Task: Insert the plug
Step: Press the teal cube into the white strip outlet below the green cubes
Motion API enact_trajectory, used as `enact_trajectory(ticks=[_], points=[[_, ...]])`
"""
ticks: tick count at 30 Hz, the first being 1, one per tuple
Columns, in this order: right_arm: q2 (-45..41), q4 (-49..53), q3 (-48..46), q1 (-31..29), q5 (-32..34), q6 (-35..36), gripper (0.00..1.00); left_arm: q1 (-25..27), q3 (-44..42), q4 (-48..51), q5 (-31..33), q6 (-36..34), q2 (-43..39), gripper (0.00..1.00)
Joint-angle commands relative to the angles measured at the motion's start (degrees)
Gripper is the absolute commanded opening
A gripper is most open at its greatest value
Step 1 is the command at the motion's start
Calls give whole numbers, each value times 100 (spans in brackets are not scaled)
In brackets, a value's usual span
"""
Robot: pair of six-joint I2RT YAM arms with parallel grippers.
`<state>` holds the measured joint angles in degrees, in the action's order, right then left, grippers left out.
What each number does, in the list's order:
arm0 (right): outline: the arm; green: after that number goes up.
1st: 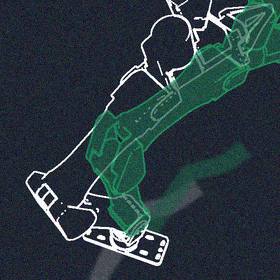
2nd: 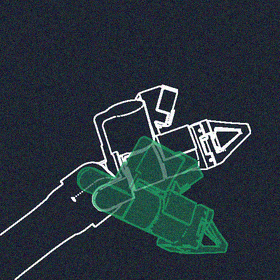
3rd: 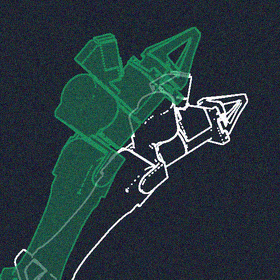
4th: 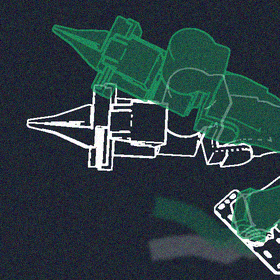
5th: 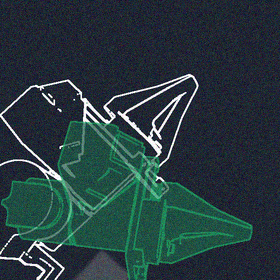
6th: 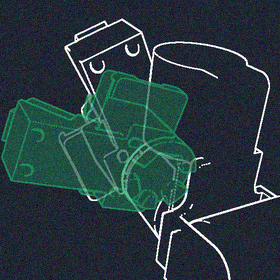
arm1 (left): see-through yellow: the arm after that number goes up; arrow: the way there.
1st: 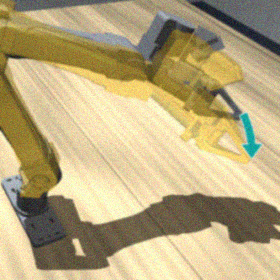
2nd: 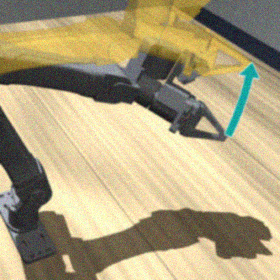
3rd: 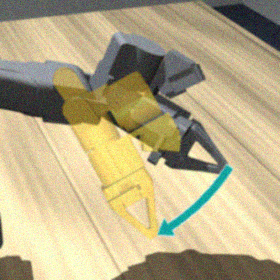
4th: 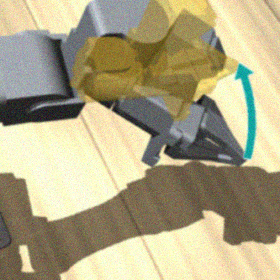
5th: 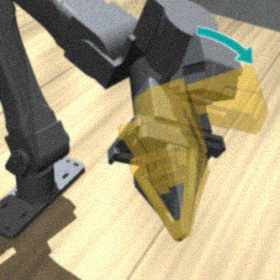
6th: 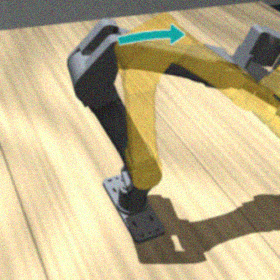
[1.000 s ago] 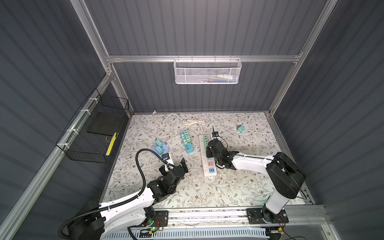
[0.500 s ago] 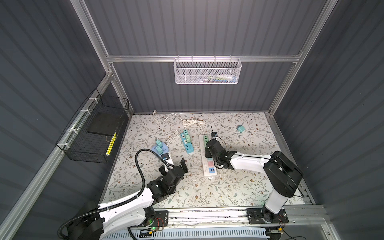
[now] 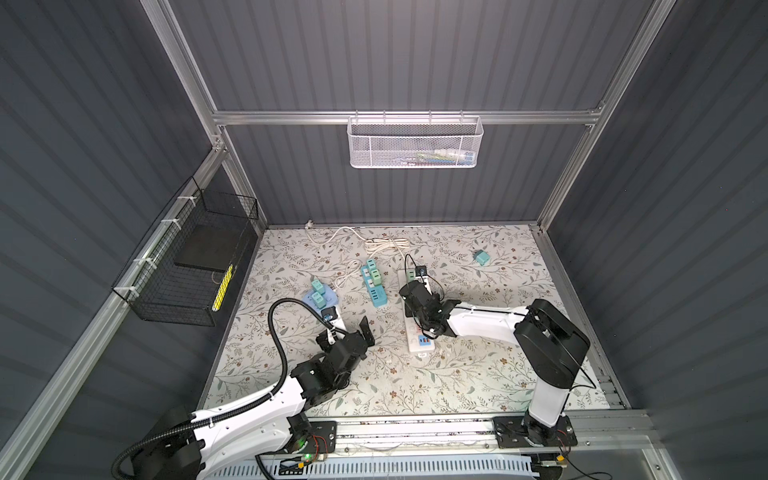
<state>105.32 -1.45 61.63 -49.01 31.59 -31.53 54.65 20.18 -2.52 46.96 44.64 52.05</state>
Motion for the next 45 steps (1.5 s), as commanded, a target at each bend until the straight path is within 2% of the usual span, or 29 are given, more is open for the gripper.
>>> enact_trajectory(ticks=[1,15,22,24,30,39,45], points=[[378,749,-61,15,-45,-212,13,-34,150,129,103,-37,-59,100],[585,1002,-102,9,-180,-359,16,-29,141,200,72,45,-4,100],[-3,1114,156,23,-176,-40,36,-34,344,267,55,-176,-24,100],[-148,1184,346,57,-270,154,47,-34,436,369,70,-252,-81,100],[-462,1351,684,234,-685,414,59,-29,706,545,76,-528,-152,100],[-607,1508,593,643,-1379,481,63,-31,863,563,81,-705,-139,100],[-422,1405,413,749,-1471,464,63,-34,1055,552,16,-755,148,100]])
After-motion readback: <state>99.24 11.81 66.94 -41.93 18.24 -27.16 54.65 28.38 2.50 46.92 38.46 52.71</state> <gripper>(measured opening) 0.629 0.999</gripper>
